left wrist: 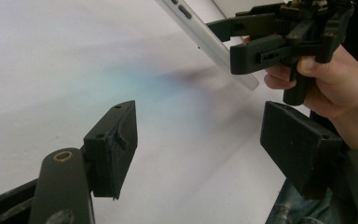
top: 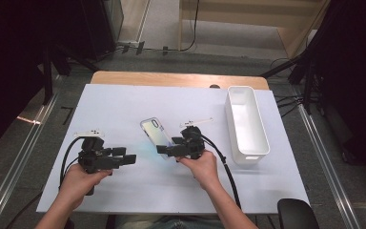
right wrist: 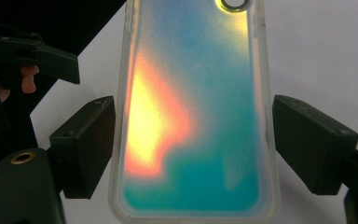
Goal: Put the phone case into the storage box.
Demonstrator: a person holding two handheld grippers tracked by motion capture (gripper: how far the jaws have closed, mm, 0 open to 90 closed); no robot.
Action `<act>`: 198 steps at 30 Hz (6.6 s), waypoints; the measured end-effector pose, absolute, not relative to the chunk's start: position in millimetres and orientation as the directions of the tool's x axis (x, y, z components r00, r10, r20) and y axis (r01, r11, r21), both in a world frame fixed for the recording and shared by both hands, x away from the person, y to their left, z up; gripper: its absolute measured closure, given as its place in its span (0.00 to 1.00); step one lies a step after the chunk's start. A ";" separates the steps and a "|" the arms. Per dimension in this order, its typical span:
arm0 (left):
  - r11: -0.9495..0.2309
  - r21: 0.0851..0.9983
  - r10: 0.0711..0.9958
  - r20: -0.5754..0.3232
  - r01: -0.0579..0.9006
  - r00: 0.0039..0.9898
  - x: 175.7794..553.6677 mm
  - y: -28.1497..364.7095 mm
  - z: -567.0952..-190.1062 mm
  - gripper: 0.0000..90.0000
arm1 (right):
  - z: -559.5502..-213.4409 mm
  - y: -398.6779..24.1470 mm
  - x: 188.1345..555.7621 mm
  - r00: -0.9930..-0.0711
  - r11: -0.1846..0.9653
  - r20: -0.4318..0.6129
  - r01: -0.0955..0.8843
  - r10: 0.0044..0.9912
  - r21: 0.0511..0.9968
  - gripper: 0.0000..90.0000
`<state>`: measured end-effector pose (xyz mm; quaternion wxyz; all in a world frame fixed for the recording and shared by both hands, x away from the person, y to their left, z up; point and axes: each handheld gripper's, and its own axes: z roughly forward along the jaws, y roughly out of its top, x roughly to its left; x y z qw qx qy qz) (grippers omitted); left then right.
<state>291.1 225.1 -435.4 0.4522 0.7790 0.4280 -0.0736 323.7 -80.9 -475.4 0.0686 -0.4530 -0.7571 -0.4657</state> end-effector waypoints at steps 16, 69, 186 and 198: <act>-0.214 0.605 0.616 -0.526 0.767 0.586 311.6 211.1 -428.5 0.30 | -478.9 -86.5 309.5 -0.533 0.086 0.511 0.744 0.675 0.663 0.17; -0.105 0.535 0.721 -0.540 0.838 0.434 371.2 168.0 -420.5 0.31 | -496.9 -80.5 303.7 -0.422 -0.111 0.609 0.756 0.672 0.646 0.17; 0.030 0.529 0.681 -0.632 0.848 0.371 384.9 142.0 -409.0 0.89 | -482.9 -75.3 309.4 -0.492 0.018 0.508 0.730 0.707 0.683 0.00; -0.060 0.554 0.702 -0.568 0.830 0.430 386.7 140.8 -395.1 0.89 | -469.1 -88.8 313.7 -0.563 0.120 0.493 0.730 0.663 0.673 0.00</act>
